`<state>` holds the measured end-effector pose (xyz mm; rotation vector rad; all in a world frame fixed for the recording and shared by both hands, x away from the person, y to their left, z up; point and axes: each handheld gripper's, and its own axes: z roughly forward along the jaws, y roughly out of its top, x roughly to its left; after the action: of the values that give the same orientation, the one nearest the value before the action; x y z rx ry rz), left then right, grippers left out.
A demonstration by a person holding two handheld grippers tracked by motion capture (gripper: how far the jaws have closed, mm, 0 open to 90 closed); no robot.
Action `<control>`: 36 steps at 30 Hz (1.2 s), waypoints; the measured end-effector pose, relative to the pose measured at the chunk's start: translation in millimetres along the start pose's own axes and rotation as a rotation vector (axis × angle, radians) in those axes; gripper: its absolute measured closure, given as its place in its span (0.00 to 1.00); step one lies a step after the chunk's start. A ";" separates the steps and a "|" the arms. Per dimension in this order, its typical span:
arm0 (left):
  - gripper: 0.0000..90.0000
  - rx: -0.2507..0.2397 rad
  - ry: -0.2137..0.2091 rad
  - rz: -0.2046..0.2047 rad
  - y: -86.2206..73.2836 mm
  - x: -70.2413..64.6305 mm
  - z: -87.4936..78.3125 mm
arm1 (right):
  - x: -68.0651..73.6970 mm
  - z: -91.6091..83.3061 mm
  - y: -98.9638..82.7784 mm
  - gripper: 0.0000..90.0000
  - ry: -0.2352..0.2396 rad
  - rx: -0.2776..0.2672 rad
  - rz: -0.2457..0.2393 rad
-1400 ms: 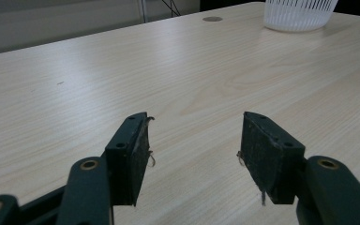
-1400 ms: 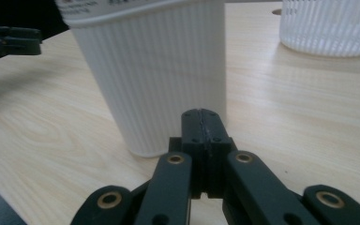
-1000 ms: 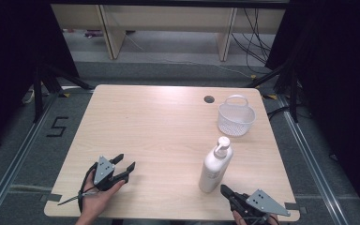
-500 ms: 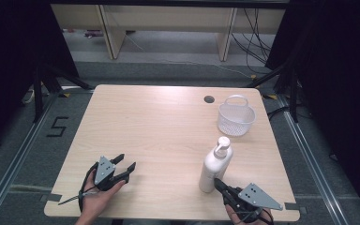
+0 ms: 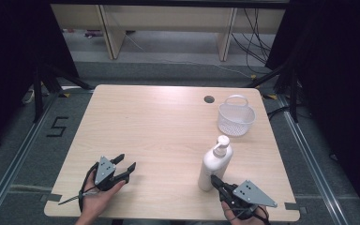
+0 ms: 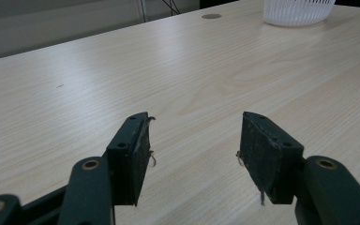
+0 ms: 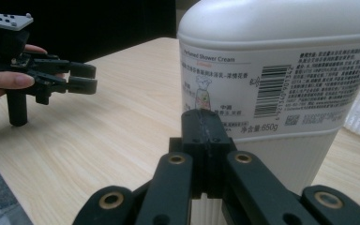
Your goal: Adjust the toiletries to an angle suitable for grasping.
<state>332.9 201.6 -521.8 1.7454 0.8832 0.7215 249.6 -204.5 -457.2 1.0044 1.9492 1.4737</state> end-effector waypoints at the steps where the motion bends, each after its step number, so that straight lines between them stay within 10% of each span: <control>1: 0.48 0.002 -0.001 0.002 0.1 0.1 0.0 | 1.7 2.5 1.7 1.00 -0.011 0.000 0.002; 36: 0.48 0.001 -0.007 0.010 0.0 0.0 -0.2 | 13.2 41.6 21.1 1.00 -0.105 0.019 -0.008</control>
<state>332.8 201.7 -521.7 1.7536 0.8703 0.7211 278.4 -166.4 -448.7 1.0590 1.8943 1.3725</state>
